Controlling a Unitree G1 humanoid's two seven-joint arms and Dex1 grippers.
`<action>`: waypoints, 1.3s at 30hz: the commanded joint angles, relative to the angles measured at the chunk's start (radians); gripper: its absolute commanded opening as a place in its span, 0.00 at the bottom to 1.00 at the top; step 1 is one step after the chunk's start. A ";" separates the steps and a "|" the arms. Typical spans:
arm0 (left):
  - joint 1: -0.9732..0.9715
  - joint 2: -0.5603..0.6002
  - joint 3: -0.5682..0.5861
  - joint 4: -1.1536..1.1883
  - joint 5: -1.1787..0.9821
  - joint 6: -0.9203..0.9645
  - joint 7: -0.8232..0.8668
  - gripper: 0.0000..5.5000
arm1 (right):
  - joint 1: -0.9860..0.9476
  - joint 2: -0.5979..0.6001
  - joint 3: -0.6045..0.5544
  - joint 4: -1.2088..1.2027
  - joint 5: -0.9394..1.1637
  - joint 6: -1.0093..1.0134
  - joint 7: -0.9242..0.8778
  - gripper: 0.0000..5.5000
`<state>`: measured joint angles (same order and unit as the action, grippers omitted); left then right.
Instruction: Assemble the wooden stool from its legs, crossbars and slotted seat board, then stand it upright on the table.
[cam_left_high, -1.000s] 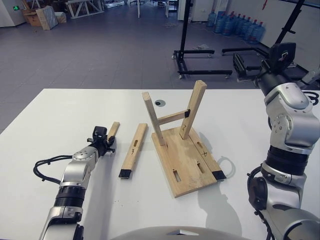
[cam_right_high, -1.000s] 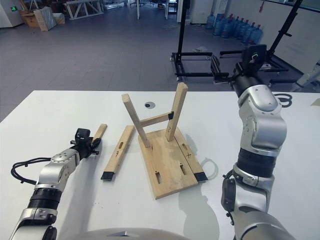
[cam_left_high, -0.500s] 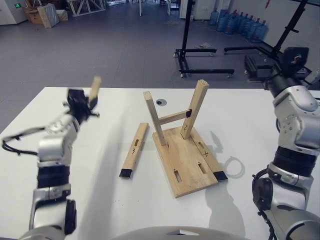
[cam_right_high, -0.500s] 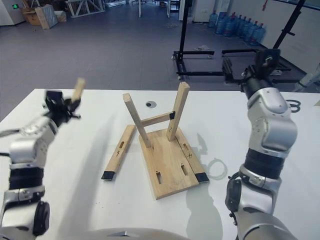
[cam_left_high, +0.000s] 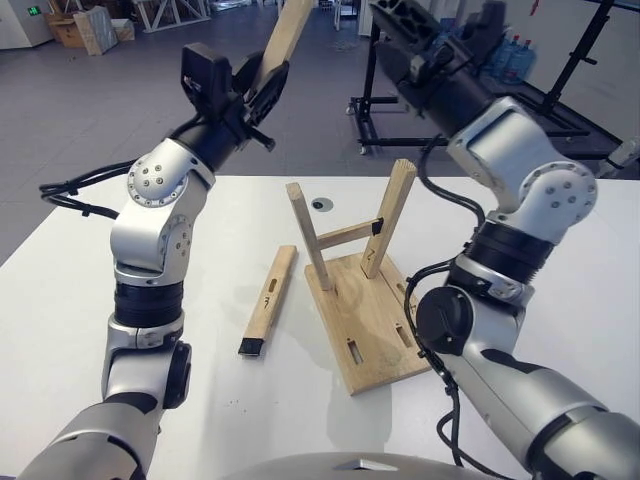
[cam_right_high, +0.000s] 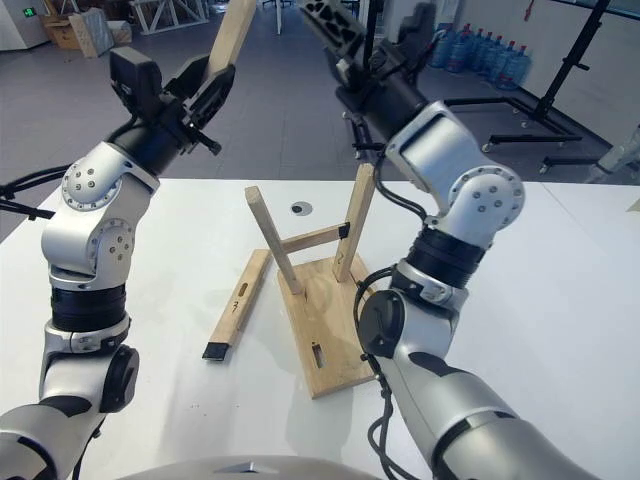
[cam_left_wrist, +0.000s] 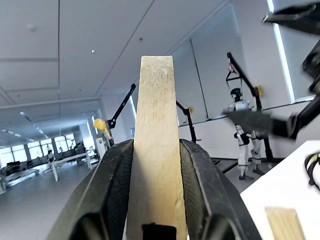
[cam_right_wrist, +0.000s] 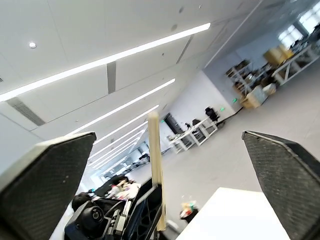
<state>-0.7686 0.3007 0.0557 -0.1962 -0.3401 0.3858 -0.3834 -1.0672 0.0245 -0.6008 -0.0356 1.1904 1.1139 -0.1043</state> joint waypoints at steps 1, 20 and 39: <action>-0.018 -0.042 -0.031 0.007 -0.008 0.009 0.000 0.23 | 0.021 0.056 0.042 0.033 0.049 -0.049 -0.057 0.98; 0.058 -0.045 -0.089 -0.073 -0.010 0.072 -0.027 0.23 | 0.016 0.026 0.159 0.068 0.113 -0.244 -0.077 0.98; 0.060 -0.049 -0.096 -0.077 0.000 0.067 -0.036 0.23 | 0.041 0.016 0.216 0.090 0.135 -0.305 -0.082 0.54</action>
<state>-0.7150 0.2467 -0.0329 -0.2663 -0.3471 0.4491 -0.4146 -1.0375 0.0519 -0.3923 0.0524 1.3163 0.8150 -0.1793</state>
